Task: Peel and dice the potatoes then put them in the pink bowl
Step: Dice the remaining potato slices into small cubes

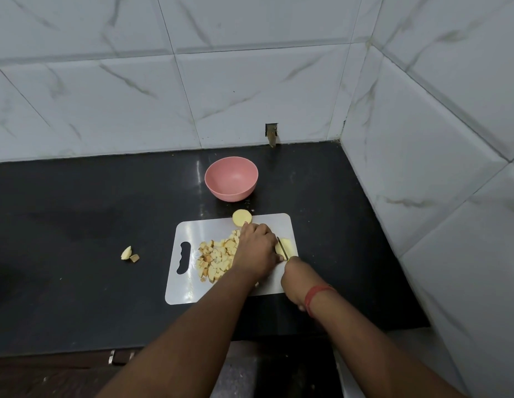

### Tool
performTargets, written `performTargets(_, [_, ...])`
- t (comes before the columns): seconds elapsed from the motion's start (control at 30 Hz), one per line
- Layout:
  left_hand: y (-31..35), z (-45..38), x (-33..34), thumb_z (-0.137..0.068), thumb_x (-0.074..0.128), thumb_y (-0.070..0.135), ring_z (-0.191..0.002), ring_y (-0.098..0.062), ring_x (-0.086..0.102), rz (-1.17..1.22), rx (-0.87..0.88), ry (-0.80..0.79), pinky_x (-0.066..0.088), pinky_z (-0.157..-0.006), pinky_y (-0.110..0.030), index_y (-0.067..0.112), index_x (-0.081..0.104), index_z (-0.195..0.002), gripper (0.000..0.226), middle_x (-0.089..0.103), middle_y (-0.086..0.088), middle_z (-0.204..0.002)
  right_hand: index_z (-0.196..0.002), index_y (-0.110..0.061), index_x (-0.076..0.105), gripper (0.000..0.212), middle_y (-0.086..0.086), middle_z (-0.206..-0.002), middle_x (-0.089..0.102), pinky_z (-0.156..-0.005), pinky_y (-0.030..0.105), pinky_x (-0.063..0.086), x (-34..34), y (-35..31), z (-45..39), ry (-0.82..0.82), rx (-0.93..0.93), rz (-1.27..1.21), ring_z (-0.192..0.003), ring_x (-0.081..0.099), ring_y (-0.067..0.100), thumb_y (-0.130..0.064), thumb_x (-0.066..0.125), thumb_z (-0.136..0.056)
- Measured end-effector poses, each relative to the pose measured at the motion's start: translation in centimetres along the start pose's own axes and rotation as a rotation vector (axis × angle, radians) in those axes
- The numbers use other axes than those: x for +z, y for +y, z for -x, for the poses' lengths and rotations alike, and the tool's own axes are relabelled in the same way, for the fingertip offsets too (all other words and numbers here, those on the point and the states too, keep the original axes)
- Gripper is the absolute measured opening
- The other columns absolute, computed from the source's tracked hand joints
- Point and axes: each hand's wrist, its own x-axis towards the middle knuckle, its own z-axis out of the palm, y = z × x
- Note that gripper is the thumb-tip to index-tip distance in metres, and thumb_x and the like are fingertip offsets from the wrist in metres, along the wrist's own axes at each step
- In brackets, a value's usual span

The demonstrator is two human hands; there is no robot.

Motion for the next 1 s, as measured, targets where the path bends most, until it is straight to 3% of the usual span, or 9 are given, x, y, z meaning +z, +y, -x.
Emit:
performTargets(0.17, [-0.3,-0.2,0.1,-0.086,0.068,0.055,-0.112,-0.021,0.045,-0.028,0.036,-0.021,0.029,-0.108,-0.042,0.023,0.072,-0.115,0.043,0.061,0.003,-0.114,-0.123,-0.004,0.054,0.030,-0.002,-0.069,0.032,-0.052,0.023,0.032,-1.0,-0.1,-0.1,-0.027,-0.217,0.321,-0.056,0.030,0.011,-0.013,0.046,-0.096])
performTargets(0.37, [-0.3,-0.4,-0.8,-0.092,0.062,0.053,-0.119,-0.025,0.045,-0.129,0.084,-0.069,0.019,-0.120,-0.048,0.020,0.069,-0.123,0.046,0.060,-0.002,-0.120,-0.123,-0.012,0.058,0.027,0.000,-0.067,0.034,-0.056,0.022,0.027,-3.6,-1.6,3.4,-0.376,-0.222,0.466,-0.056,0.027,0.014,-0.024,0.051,-0.100])
performTargets(0.43, [-0.2,-0.4,-1.1,-0.093,0.061,0.051,-0.121,-0.026,0.045,-0.148,0.080,-0.084,0.016,-0.122,-0.050,0.020,0.068,-0.124,0.045,0.059,-0.003,-0.123,-0.104,-0.014,0.060,0.019,0.000,-0.067,0.037,-0.064,0.023,0.032,-3.0,-1.3,3.0,-0.403,-0.107,0.543,-0.057,0.032,0.014,-0.031,0.054,-0.098])
performTargets(0.5, [-0.1,-0.4,-1.3,-0.094,0.060,0.050,-0.124,-0.025,0.044,-0.157,0.077,-0.104,0.014,-0.123,-0.050,0.019,0.066,-0.126,0.044,0.058,-0.003,-0.126,-0.079,-0.015,0.050,0.030,0.000,-0.067,0.042,-0.084,0.026,0.037,-1.8,-0.9,3.3,-0.362,-0.079,0.537,-0.058,0.039,0.015,-0.038,0.050,-0.098])
performTargets(0.57, [0.0,-0.4,-1.5,-0.095,0.060,0.048,-0.126,-0.025,0.043,-0.158,0.076,-0.124,0.013,-0.123,-0.050,0.020,0.065,-0.129,0.045,0.057,-0.004,-0.129,-0.071,-0.014,0.039,0.037,0.001,-0.071,0.044,-0.087,0.031,0.035,-1.0,-0.2,4.0,-0.402,-0.092,0.610,-0.062,0.042,0.016,-0.035,0.043,-0.101])
performTargets(0.67, [0.1,-0.5,-1.9,-0.095,0.061,0.048,-0.129,-0.026,0.041,-0.158,0.077,-0.152,0.011,-0.123,-0.051,0.020,0.064,-0.131,0.046,0.055,-0.003,-0.132,-0.077,-0.008,0.044,0.032,0.005,-0.080,0.048,-0.083,0.030,0.032,0.0,1.6,4.6,-0.404,-0.039,0.481,-0.075,0.048,0.018,-0.026,0.039,-0.103])
performTargets(0.73, [0.1,-0.6,-2.2,-0.094,0.062,0.048,-0.131,-0.026,0.039,-0.164,0.090,-0.170,0.010,-0.123,-0.053,0.020,0.063,-0.131,0.046,0.054,-0.003,-0.134,-0.103,-0.002,0.054,0.025,0.010,-0.098,0.058,-0.077,0.024,0.039,0.3,2.1,4.8,-0.333,0.151,0.054,-0.075,0.050,0.016,-0.022,0.040,-0.102])
performTargets(0.8, [-0.1,-0.8,-2.3,-0.092,0.065,0.048,-0.133,-0.026,0.037,-0.157,0.131,-0.185,0.010,-0.123,-0.054,0.019,0.060,-0.132,0.049,0.051,-0.003,-0.137,-0.120,-0.002,0.050,0.027,0.014,-0.106,0.057,-0.059,0.018,0.036,-0.2,3.1,5.1,-0.192,0.123,-0.154,-0.071,0.046,0.014,-0.014,0.038,-0.100])
performTargets(1.0, [-0.7,-2.3,-3.4,-0.091,0.067,0.023,-0.137,-0.024,0.038,-0.117,0.409,-0.355,0.015,-0.122,-0.050,0.031,0.041,-0.150,0.065,0.045,0.000,-0.149,-0.108,-0.006,0.045,0.014,0.008,-0.091,0.052,-0.067,0.031,0.046,-3.0,3.7,4.3,0.009,0.108,-0.272,-0.079,0.053,0.025,-0.012,0.035,-0.100])
